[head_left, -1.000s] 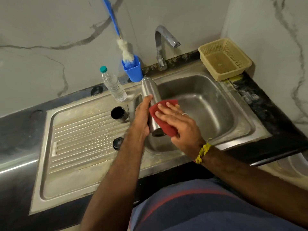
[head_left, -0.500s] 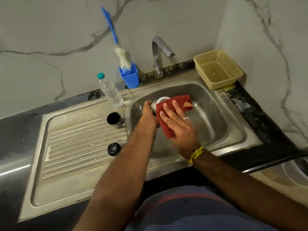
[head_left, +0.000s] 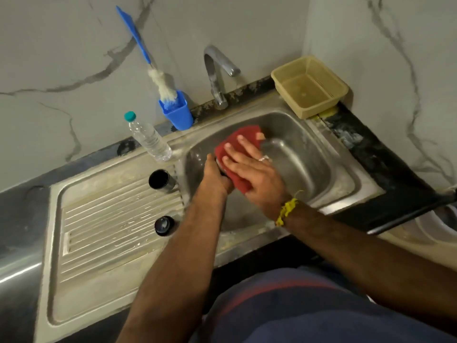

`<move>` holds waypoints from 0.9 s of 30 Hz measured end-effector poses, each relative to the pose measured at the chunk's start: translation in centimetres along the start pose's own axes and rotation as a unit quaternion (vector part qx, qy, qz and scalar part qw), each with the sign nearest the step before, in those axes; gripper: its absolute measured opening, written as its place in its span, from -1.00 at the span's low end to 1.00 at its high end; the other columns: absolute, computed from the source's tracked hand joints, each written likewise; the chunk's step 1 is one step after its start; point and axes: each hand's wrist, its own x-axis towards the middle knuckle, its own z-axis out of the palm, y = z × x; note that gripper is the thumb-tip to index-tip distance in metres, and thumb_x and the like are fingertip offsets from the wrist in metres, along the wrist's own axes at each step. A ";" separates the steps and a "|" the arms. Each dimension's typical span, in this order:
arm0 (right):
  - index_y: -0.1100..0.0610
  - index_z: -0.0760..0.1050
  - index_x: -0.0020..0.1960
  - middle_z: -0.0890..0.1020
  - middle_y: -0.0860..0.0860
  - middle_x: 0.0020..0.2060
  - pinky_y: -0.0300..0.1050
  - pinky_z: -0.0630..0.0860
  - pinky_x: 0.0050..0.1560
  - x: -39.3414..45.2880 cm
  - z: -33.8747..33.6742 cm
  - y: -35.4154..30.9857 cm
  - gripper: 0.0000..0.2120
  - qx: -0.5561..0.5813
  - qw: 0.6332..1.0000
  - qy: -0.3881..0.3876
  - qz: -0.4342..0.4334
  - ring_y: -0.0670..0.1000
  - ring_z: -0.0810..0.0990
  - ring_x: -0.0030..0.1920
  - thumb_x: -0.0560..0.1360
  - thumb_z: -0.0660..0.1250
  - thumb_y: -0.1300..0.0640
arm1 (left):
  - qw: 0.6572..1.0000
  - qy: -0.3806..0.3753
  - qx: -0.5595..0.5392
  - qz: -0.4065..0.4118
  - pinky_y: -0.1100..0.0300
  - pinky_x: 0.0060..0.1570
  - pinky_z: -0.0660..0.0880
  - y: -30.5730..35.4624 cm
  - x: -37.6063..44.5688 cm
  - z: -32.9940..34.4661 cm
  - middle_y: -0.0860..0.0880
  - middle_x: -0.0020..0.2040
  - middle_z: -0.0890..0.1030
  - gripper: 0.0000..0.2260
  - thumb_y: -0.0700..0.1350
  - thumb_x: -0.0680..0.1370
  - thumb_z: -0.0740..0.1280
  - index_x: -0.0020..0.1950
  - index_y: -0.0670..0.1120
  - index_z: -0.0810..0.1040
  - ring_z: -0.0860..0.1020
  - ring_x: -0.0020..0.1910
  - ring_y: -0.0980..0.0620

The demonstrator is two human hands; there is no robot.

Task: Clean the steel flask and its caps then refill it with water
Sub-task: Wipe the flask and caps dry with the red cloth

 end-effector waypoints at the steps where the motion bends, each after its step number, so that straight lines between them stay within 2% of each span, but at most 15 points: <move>1: 0.26 0.58 0.28 0.53 0.18 0.35 0.23 0.29 0.45 -0.3 0.0 -0.2 -0.63 -0.007 0.999 -0.016 -0.051 0.29 0.38 0.45 0.48 0.38 0.38 | 0.999 -0.033 0.005 0.025 0.15 -0.07 0.63 -0.4 -0.7 -0.6 0.02 -0.10 0.71 -0.54 0.26 0.69 0.03 0.43 0.03 0.42 0.65 -0.07 0.07; 2: 0.27 0.58 0.28 0.53 0.19 0.35 0.30 0.30 0.43 -1.1 -0.3 0.0 -0.66 -0.005 0.995 -0.035 -0.093 0.30 0.39 0.44 0.51 0.37 0.37 | 0.998 -0.053 -0.004 0.019 0.15 -0.06 0.61 -0.3 -0.9 -0.6 0.01 -0.14 0.71 -0.50 0.25 0.70 0.00 0.44 -0.05 0.40 0.64 -0.08 0.07; 4: 0.29 0.57 0.29 0.52 0.21 0.36 0.25 0.26 0.48 -2.4 -0.9 1.3 -0.68 0.021 0.994 -0.044 -0.103 0.30 0.37 0.46 0.53 0.35 0.37 | 0.999 0.002 -0.034 0.001 0.01 -0.02 0.57 0.6 0.1 0.3 -0.16 -0.17 0.71 -0.46 0.23 0.68 0.05 0.41 -0.13 0.48 0.63 -0.08 -0.10; 7: 0.25 0.55 0.32 0.50 0.18 0.38 0.03 0.23 0.52 -1.4 -1.0 1.6 -0.53 0.082 0.994 0.014 0.077 0.24 0.31 0.50 0.44 0.36 0.48 | 0.996 0.049 -0.064 -0.028 -0.11 0.02 0.57 1.0 0.7 2.4 -0.22 -0.09 0.68 -0.47 0.24 0.65 0.14 0.35 -0.14 0.56 0.62 -0.05 -0.18; 8: 0.26 0.55 0.31 0.50 0.19 0.37 0.02 0.22 0.52 -0.9 -1.0 1.3 -0.53 0.086 0.992 0.020 0.088 0.26 0.31 0.50 0.43 0.36 0.50 | 0.995 0.060 -0.071 -0.021 -0.11 -0.02 0.57 0.8 0.6 2.5 -0.23 -0.15 0.68 -0.48 0.23 0.66 0.12 0.28 -0.17 0.58 0.61 -0.08 -0.18; 10: 0.31 0.57 0.27 0.53 0.24 0.34 0.10 0.24 0.51 -1.6 -1.1 1.2 -0.63 0.090 0.996 0.005 0.006 0.32 0.33 0.47 0.48 0.40 0.45 | 0.996 0.063 -0.053 -0.017 -0.07 -0.17 0.55 0.8 0.5 2.3 -0.26 -0.25 0.66 -0.48 0.19 0.68 0.10 0.10 -0.25 0.58 0.59 -0.14 -0.19; 12: 0.32 0.57 0.26 0.52 0.26 0.33 0.13 0.20 0.52 -3.1 -2.0 2.4 -0.67 0.074 0.995 -0.022 -0.065 0.34 0.34 0.46 0.50 0.41 0.40 | 0.996 0.059 -0.068 -0.011 -0.10 -0.19 0.54 1.4 0.9 2.1 -0.31 -0.06 0.66 -0.48 0.19 0.66 0.17 0.23 -0.26 0.55 0.61 -0.07 -0.22; 13: 0.31 0.58 0.26 0.52 0.25 0.34 0.12 0.20 0.52 -3.5 -2.3 3.1 -0.67 0.064 0.996 -0.019 -0.054 0.33 0.35 0.46 0.50 0.40 0.41 | 0.994 0.056 -0.093 -0.015 -0.12 -0.14 0.56 1.7 1.5 2.2 -0.30 0.07 0.65 -0.46 0.21 0.63 0.23 0.34 -0.23 0.51 0.62 0.01 -0.24; 15: 0.26 0.58 0.27 0.52 0.22 0.34 0.05 0.29 0.50 -3.0 -2.1 3.3 -0.61 0.097 0.991 0.043 0.084 0.20 0.41 0.45 0.47 0.36 0.46 | 0.992 0.055 -0.117 -0.002 -0.17 0.02 0.60 2.0 2.1 2.3 -0.27 0.18 0.63 -0.45 0.19 0.58 0.33 0.40 -0.17 0.47 0.63 0.09 -0.25; 16: 0.24 0.58 0.27 0.56 0.18 0.32 -0.01 0.36 0.46 -2.2 -2.1 3.1 -0.56 0.142 0.964 0.100 0.204 0.09 0.47 0.41 0.44 0.32 0.50 | 0.993 0.056 -0.101 0.016 -0.18 0.09 0.60 1.7 2.0 2.3 -0.27 0.17 0.64 -0.47 0.16 0.56 0.38 0.38 -0.17 0.47 0.65 0.09 -0.24; 17: 0.21 0.58 0.27 0.61 0.11 0.25 -0.07 0.43 0.39 -1.3 -2.4 3.0 -0.55 0.204 0.915 0.152 0.313 -0.02 0.53 0.33 0.45 0.31 0.51 | 0.996 0.060 -0.057 0.045 -0.17 0.10 0.62 1.2 1.7 2.1 -0.25 0.15 0.65 -0.48 0.14 0.54 0.43 0.35 -0.17 0.48 0.67 0.07 -0.21; 19: 0.20 0.59 0.25 0.68 0.02 0.13 -0.09 0.52 0.29 -0.2 -3.5 3.2 -0.61 0.279 0.853 0.184 0.401 -0.07 0.62 0.21 0.48 0.33 0.47 | 0.986 0.049 0.098 0.128 -0.02 -0.05 0.67 0.0 0.3 1.4 -0.19 0.17 0.66 -0.43 0.13 0.48 0.53 0.36 -0.12 0.46 0.70 0.03 -0.11; 22: 0.23 0.57 0.28 0.64 0.09 0.22 -0.20 0.48 0.32 0.6 -4.6 2.3 -0.59 0.286 0.896 0.091 0.328 -0.07 0.59 0.27 0.47 0.31 0.48 | 0.928 -0.011 0.289 0.234 0.19 -0.07 0.64 -2.0 -1.2 -0.3 -0.03 0.20 0.64 -0.28 0.01 0.36 0.65 0.41 -0.05 0.38 0.69 0.06 0.06; 24: 0.25 0.54 0.31 0.57 0.14 0.32 -0.19 0.41 0.39 0.8 -4.2 0.7 -0.51 0.277 0.916 0.041 0.288 -0.03 0.51 0.37 0.43 0.27 0.54 | 0.908 -0.024 0.316 0.274 0.14 -0.02 0.66 -2.9 -2.0 -1.4 -0.03 0.17 0.65 -0.21 -0.10 0.28 0.70 0.40 -0.07 0.38 0.68 0.07 0.04; 27: 0.20 0.50 0.37 0.45 0.14 0.42 -0.14 0.36 0.45 0.8 -2.8 -1.9 -0.41 0.250 0.935 0.003 0.253 -0.06 0.39 0.45 0.38 0.24 0.51 | 0.892 0.034 0.329 0.309 0.01 0.04 0.66 -3.6 -2.8 -3.2 -0.01 0.10 0.66 -0.25 -0.07 0.23 0.65 0.34 -0.02 0.38 0.68 0.03 0.03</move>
